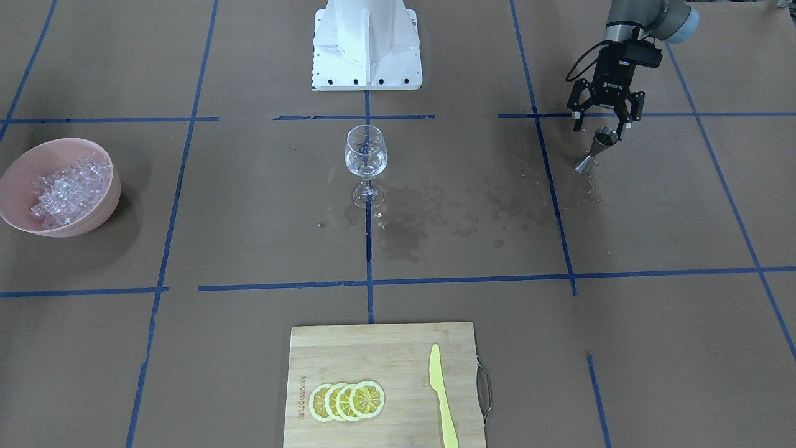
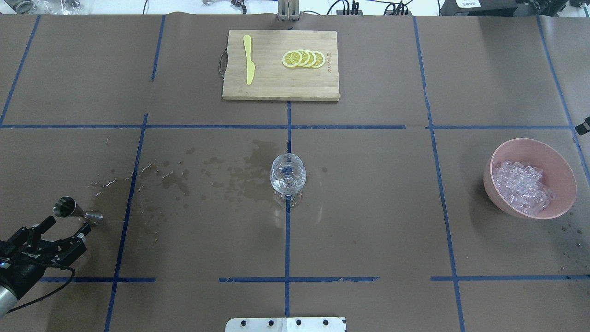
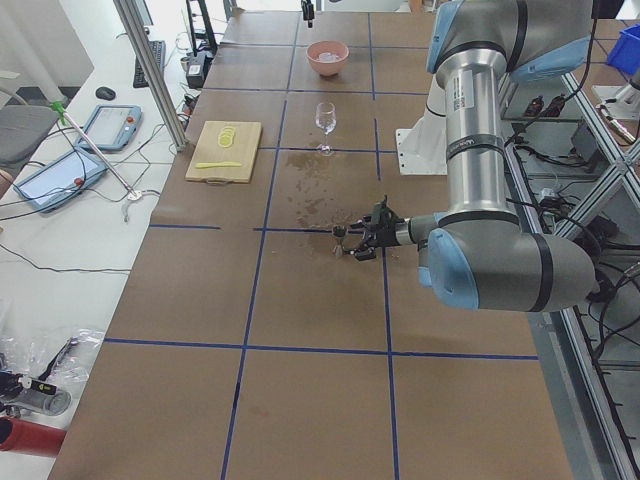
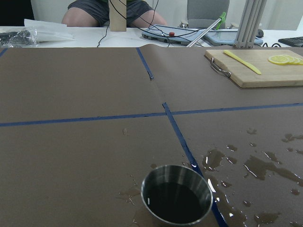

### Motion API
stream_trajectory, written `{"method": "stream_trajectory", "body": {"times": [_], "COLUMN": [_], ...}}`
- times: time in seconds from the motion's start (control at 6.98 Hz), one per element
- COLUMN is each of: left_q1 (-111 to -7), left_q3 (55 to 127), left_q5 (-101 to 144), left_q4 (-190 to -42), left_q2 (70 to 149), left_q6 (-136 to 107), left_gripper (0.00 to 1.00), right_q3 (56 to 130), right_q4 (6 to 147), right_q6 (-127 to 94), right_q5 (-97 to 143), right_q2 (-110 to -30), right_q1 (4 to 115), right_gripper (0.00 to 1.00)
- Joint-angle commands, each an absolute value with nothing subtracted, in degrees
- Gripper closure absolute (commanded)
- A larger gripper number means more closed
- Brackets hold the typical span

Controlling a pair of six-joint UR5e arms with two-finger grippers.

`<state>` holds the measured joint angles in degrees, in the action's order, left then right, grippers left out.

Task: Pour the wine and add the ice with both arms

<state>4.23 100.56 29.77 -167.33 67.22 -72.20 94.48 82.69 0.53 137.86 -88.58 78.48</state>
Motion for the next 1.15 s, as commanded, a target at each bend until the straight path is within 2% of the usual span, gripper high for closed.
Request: {"method": "stream_trajectory", "body": {"times": [0.0, 0.29, 0.43, 0.72, 1.0], "left_q1": [4.39, 4.39, 4.31, 4.39, 4.39], "left_q3": [96.08, 93.19, 90.03, 89.47, 89.12], "left_q5": [23.68, 19.88, 17.95, 17.58, 17.58], "left_q4": [-167.96, -167.96, -168.05, -168.13, -168.13], "left_q2": [71.52, 73.37, 76.09, 76.38, 76.46], "left_q6": [-72.42, -72.42, -72.42, -72.42, -72.33], "left_gripper": [0.01, 0.02, 0.06, 0.16, 0.19], "right_q3": [94.22, 94.22, 94.31, 94.31, 94.31], "right_q4": [82.7, 82.62, 82.62, 82.62, 82.62], "right_q6": [0.53, 0.62, 0.53, 0.53, 0.61], "right_q5": [138.78, 138.87, 138.87, 138.87, 138.78], "right_q2": [-88.59, -88.59, -88.59, -88.59, -88.59], "right_q1": [78.49, 78.49, 78.49, 78.49, 78.49], "right_gripper": [0.0, 0.0, 0.0, 0.0, 0.0]}}
